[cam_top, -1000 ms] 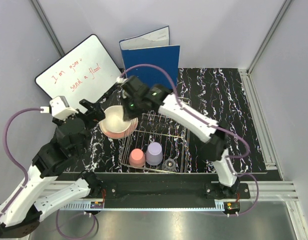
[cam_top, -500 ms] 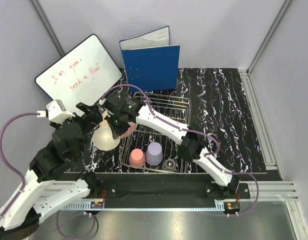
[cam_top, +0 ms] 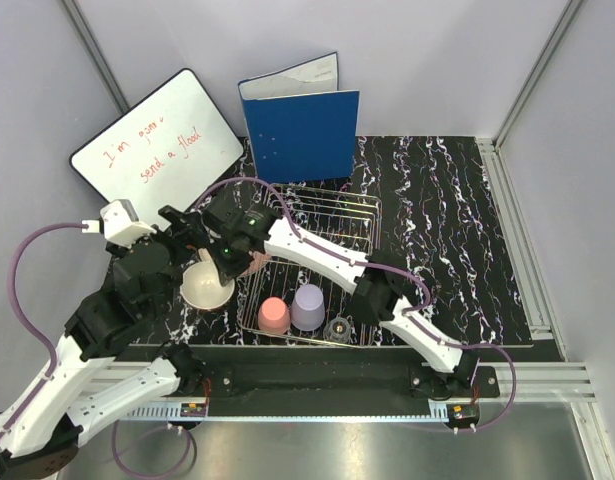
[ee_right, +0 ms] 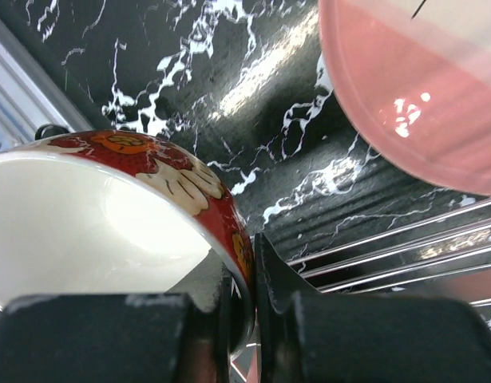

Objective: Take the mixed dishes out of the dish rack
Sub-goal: Place the bowl at the center of the board.

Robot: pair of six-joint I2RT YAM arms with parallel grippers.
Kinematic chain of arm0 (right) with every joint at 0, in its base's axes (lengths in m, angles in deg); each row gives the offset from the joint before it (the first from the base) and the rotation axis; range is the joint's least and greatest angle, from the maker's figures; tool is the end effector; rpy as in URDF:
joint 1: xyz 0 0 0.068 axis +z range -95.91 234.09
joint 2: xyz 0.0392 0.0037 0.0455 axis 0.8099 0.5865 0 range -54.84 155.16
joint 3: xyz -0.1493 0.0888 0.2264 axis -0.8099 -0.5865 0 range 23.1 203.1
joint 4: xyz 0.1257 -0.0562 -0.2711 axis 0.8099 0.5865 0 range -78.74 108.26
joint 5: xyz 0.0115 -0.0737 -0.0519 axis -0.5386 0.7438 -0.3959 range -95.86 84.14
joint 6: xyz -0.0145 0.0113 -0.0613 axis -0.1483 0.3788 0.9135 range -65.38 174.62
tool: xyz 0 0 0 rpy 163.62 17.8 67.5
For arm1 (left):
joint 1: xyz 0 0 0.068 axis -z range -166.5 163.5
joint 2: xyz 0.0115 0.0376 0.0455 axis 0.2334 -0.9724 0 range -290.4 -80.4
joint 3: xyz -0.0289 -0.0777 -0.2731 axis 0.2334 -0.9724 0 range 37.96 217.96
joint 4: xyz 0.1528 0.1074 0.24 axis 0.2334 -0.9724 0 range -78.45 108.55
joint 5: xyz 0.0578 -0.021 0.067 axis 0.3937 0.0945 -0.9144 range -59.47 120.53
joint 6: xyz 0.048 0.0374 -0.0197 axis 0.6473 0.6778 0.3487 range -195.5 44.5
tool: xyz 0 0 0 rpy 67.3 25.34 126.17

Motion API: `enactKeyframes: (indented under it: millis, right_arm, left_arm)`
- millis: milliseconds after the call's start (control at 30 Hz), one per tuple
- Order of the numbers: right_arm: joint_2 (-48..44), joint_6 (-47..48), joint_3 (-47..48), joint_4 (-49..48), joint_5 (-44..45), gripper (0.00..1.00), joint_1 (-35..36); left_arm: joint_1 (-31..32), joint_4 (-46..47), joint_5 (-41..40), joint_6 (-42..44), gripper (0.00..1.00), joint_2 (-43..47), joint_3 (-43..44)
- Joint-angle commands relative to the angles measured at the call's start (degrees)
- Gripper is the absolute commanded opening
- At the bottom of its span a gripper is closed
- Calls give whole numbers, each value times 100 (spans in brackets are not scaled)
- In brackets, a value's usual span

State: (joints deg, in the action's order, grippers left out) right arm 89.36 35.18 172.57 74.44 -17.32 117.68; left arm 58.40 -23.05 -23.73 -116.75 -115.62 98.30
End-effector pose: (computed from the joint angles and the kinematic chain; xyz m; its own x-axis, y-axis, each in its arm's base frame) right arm 0.2550 0.5355 0.2580 -0.6631 -0.6019 -0.4450 -0.7466 0.5744 0.3356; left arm 0.1202 -0.0631 0.4215 -0.0595 -0.4843 -0.8728 -0.2371 0.8562 -0.4590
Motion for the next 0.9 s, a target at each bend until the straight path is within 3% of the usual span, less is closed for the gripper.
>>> enactKeyframes:
  millis: [0,233,367,467,700,867]
  right_arm:
    - [-752,-42,275,-543,153,0,-171]
    - [-2122,-279,-514,-535,741,0,-1242]
    - [-3256,-595,-1505,-631,953,0,-2645]
    - [-3741,-780,-1736,-728,1119,0,-3290]
    - [-3461,-1316,-1544,-631,1226,0,-4978]
    - [-2328,-1282,-983,-456,1164,0,-5629]
  left_arm:
    - [-17,73,-85,-93,99,68,66]
    - [-17,74,143,-93,99,16,163]
    - [-17,74,512,-163,99,-81,102]
    - [-17,91,794,-347,99,-143,-83]
    - [-17,249,1356,-524,99,-275,-356]
    - [-17,302,1550,-550,99,-318,-514]
